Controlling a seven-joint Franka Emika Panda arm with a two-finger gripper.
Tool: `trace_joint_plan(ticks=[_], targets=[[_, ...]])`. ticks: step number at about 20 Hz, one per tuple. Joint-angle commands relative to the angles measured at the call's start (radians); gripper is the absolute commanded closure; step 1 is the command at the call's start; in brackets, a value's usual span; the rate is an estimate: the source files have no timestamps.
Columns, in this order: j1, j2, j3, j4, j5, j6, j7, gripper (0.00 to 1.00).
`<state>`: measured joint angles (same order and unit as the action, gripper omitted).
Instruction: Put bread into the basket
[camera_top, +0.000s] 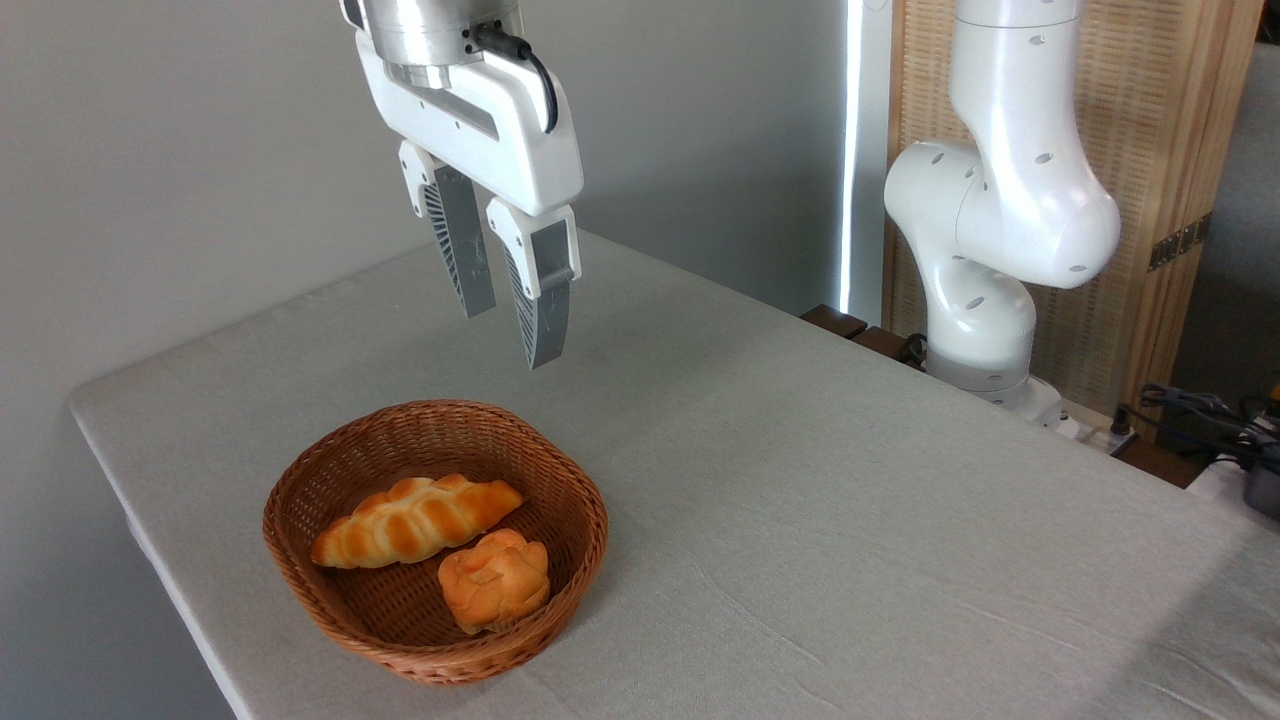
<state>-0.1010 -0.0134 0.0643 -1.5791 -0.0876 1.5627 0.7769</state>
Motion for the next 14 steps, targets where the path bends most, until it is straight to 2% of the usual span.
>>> trace_joint_plan(ticks=[1, 2, 4, 5, 14], targets=[[0.067, 0.007, -0.060, 0.025, -0.011, -0.030, -0.007, 0.00], [0.067, 0.009, -0.060, 0.025, -0.003, -0.033, -0.005, 0.00], [0.064, 0.009, -0.063, 0.025, 0.069, -0.039, -0.007, 0.00], [0.064, 0.009, -0.063, 0.027, 0.083, -0.044, -0.005, 0.00], [0.063, 0.009, -0.063, 0.021, 0.086, -0.047, 0.001, 0.00]])
